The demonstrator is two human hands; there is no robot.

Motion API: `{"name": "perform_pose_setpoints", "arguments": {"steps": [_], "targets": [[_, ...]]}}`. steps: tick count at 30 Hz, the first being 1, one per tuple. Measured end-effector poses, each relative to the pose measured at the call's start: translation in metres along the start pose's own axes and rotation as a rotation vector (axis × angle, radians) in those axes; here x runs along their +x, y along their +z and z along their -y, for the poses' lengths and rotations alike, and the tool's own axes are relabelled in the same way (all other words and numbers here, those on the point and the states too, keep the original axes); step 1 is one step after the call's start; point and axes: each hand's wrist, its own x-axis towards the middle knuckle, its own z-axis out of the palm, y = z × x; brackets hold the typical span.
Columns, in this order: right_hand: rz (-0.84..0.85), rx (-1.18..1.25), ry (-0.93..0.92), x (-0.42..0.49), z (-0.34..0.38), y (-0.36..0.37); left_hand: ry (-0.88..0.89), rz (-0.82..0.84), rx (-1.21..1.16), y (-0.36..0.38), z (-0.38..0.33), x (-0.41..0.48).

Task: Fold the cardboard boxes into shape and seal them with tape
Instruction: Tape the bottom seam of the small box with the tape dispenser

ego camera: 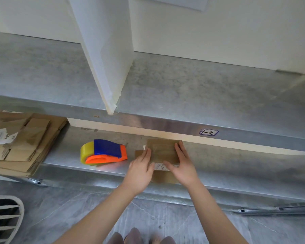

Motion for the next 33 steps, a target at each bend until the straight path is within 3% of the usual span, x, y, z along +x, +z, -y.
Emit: {"name": "perform_pose_setpoints", "arguments": {"steps": [6, 12, 17, 22, 26, 30, 33], "targets": [[-0.029, 0.04, -0.03, -0.003, -0.002, 0.0, -0.138, -0.055, -0.306, -0.001, -0.008, 0.012], [-0.096, 0.127, -0.022, -0.013, -0.02, -0.006, -0.032, -0.007, -0.183, -0.01, -0.004, 0.026], [-0.07, 0.148, 0.0, 0.001, -0.021, -0.013, -0.1, 0.046, -0.124, -0.021, 0.007, 0.048], [0.001, 0.128, -0.078, 0.008, -0.027, -0.018, -0.062, 0.208, -0.207, -0.025, 0.01, 0.049], [0.022, 0.079, -0.145, 0.006, -0.028, -0.019, -0.102, 0.266, -0.104, -0.03, 0.023, 0.044], [-0.22, 0.049, -0.06, -0.011, -0.021, -0.003, -0.154, 0.121, -0.089, -0.022, 0.014, 0.027], [-0.191, 0.16, -0.036, -0.03, -0.012, 0.019, -0.213, 0.044, -0.174, -0.002, 0.0, 0.012]]}}
